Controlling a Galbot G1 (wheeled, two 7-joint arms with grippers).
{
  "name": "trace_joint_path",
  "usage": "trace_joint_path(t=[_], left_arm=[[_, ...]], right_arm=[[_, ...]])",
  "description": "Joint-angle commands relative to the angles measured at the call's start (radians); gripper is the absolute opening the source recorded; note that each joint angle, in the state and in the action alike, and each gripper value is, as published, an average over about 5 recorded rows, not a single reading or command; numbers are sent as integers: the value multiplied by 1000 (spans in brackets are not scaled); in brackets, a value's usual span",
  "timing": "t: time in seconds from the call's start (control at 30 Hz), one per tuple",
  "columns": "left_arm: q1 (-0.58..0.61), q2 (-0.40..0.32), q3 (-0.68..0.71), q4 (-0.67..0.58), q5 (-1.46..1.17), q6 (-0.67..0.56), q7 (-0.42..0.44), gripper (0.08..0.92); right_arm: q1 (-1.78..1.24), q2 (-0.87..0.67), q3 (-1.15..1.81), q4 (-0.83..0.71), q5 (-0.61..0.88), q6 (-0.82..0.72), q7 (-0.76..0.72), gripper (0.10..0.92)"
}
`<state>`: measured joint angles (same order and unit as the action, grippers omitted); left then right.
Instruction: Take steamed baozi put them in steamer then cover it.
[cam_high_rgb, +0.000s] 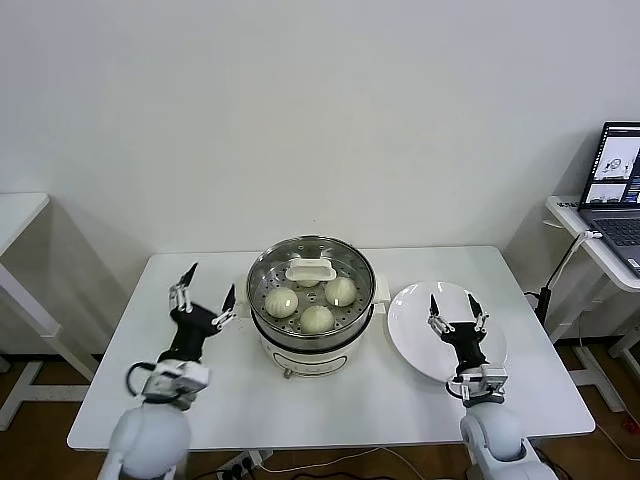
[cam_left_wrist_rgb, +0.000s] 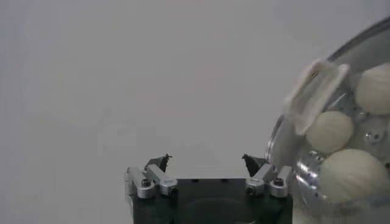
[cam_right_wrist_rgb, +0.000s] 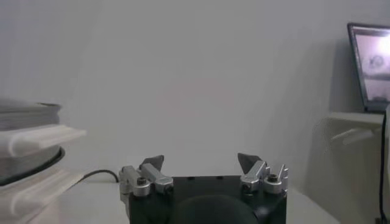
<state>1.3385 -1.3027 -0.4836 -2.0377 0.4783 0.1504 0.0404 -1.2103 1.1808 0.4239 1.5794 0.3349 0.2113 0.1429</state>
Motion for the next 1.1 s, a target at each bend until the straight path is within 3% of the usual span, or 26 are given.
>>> trace_joint_path(t=[0.03,1.1], left_arm=[[128,20,-189,164,-495,-384,1,823],[152,2,-165,204,-456,-454,34,823]], right_arm=[[-71,-1,7,55,47,-38,-12,823],[-127,43,15,73,9,5,-11,823]])
